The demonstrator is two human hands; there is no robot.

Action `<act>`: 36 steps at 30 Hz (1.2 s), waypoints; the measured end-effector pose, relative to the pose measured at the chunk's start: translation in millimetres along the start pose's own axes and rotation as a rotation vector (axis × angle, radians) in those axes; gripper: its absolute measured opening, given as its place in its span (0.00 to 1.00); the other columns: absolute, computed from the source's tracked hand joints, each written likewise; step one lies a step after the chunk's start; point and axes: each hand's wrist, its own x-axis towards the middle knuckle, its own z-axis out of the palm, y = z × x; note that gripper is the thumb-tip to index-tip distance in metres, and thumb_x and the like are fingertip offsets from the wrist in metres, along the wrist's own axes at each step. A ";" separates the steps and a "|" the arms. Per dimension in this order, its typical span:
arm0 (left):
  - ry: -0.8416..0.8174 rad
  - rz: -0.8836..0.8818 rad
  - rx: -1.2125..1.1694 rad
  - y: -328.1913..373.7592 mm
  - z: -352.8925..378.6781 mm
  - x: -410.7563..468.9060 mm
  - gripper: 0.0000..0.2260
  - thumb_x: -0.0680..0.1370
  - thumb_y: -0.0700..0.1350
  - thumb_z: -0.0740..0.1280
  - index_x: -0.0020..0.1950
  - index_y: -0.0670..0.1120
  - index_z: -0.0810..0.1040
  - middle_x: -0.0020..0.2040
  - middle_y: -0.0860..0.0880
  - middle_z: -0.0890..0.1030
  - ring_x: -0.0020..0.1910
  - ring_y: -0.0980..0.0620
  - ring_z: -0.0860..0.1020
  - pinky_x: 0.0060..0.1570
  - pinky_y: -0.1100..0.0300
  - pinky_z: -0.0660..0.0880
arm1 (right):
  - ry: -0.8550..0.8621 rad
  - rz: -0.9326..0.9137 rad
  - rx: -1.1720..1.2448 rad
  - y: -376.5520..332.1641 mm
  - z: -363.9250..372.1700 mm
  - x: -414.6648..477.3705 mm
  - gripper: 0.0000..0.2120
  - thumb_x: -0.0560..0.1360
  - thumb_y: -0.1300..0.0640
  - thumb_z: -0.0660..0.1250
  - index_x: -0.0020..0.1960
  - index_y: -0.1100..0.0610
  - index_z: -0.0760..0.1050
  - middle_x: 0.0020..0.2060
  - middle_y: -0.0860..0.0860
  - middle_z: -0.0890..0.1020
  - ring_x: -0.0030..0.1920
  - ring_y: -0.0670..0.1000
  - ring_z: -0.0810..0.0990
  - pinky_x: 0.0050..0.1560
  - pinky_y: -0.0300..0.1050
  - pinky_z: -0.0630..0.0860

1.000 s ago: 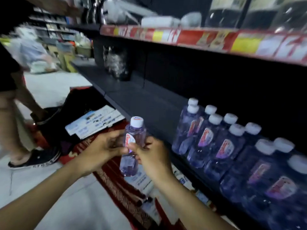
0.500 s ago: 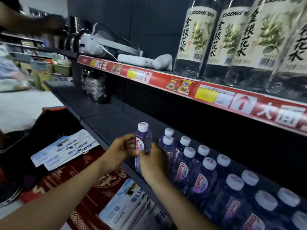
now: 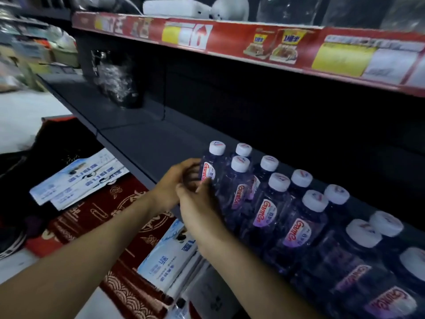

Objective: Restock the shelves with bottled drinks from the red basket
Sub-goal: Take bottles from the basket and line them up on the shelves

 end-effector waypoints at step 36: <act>-0.092 -1.437 0.856 -244.7 -148.0 -433.8 0.28 0.69 0.46 0.77 0.67 0.44 0.73 0.61 0.43 0.80 0.59 0.44 0.78 0.51 0.57 0.74 | -1.031 -0.111 -0.665 340.3 369.4 -82.0 0.33 0.76 0.61 0.65 0.77 0.51 0.57 0.68 0.56 0.73 0.64 0.58 0.75 0.59 0.46 0.74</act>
